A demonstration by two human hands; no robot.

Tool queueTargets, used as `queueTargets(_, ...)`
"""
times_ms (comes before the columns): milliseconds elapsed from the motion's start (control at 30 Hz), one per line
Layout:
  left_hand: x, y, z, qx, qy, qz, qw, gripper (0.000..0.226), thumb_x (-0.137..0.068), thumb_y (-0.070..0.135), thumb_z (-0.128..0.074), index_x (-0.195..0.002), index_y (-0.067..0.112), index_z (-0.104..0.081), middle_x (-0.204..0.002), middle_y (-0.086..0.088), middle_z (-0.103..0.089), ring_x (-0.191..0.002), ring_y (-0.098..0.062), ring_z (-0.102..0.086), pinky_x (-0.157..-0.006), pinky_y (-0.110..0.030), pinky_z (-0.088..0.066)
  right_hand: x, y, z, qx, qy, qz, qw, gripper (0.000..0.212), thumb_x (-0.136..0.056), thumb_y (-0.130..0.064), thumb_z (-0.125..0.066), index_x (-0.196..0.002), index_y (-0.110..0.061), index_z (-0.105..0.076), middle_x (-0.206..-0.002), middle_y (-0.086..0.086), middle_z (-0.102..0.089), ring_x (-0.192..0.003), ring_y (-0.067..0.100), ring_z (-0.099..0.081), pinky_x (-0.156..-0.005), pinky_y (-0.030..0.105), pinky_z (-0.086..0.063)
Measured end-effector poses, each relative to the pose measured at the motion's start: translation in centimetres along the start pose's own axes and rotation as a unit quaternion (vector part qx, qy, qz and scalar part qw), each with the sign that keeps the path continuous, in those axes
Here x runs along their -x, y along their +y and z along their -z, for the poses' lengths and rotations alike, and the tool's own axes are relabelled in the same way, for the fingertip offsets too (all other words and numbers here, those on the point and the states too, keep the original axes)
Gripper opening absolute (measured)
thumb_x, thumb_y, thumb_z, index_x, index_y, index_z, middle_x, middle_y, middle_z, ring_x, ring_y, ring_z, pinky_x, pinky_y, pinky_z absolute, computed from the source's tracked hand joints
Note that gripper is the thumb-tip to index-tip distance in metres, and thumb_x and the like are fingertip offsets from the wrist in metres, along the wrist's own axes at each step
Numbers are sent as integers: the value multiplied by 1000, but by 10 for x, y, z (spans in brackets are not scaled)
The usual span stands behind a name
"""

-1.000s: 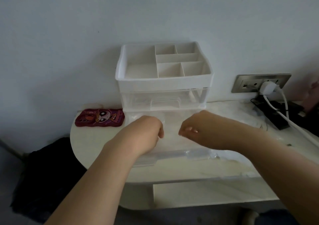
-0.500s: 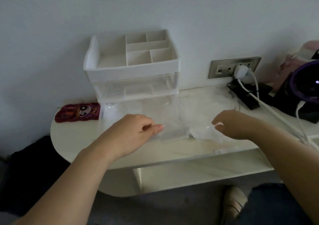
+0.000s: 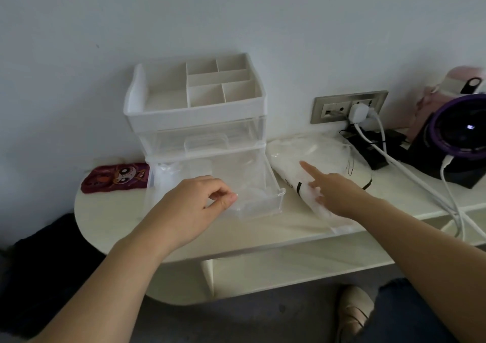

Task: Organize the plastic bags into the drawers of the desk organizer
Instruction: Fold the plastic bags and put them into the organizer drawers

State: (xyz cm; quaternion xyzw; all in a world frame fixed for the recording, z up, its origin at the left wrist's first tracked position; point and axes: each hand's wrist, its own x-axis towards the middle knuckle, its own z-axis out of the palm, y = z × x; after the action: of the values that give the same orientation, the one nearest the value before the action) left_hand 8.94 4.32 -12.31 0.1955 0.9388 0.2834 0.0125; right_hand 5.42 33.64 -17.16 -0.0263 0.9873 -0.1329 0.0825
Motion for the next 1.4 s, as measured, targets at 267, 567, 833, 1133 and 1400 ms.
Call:
queueTargets(267, 1, 2, 0, -4, -7, 2, 1000, 29, -88, 52, -44, -98, 35, -65, -100, 22, -60, -95, 10, -54, -83, -19, -46, 3, -7, 0, -14, 70, -19, 997, 78, -87, 2, -41, -149, -35, -13, -89, 6, -69, -82, 23, -65, -76, 41, -55)
queueTargets(567, 2, 4, 3, -3, -8, 4, 1000, 30, -87, 53, -44, -99, 35, -65, -99, 24, -59, -95, 11, -54, -86, -25, -49, 18, -5, 26, -36, 115, -36, 992, 46, -87, -16, -59, -130, -28, -53, -79, -16, -58, -84, 12, -59, -70, 29, -48)
queueTargets(833, 1, 15, 4, -28, 83, -44, 995, 20, -91, 40, -51, -101, 31, -66, -98, 22, -60, -98, 6, -54, -83, -16, -44, 43, -19, 64, -450, 91, -49, 887, 23, -83, 6, -55, -91, -14, -63, -68, 7, -69, -60, 14, -66, -61, 29, -56)
queueTargets(1133, 3, 41, 11, 523, -66, -33, 849, 75, -71, 65, -65, -128, 19, -54, -121, -1, -65, -112, -19, -62, -89, -31, -53, 68, -116, 63, -621, 191, 104, 753, 14, -83, 2, -64, -85, -12, -61, -71, 12, -65, -56, 14, -60, -57, 24, -53)
queueTargets(1400, 1, 12, 37, 658, -51, 50, 749, 69, -72, 57, -69, -120, 9, -60, -122, -17, -62, -117, -29, -58, -103, -49, -41, 48, -170, 42, -439, 93, 222, 866, 18, -95, -19, -52, -95, -14, -69, -88, -3, -72, -85, 4, -66, -73, 15, -50)
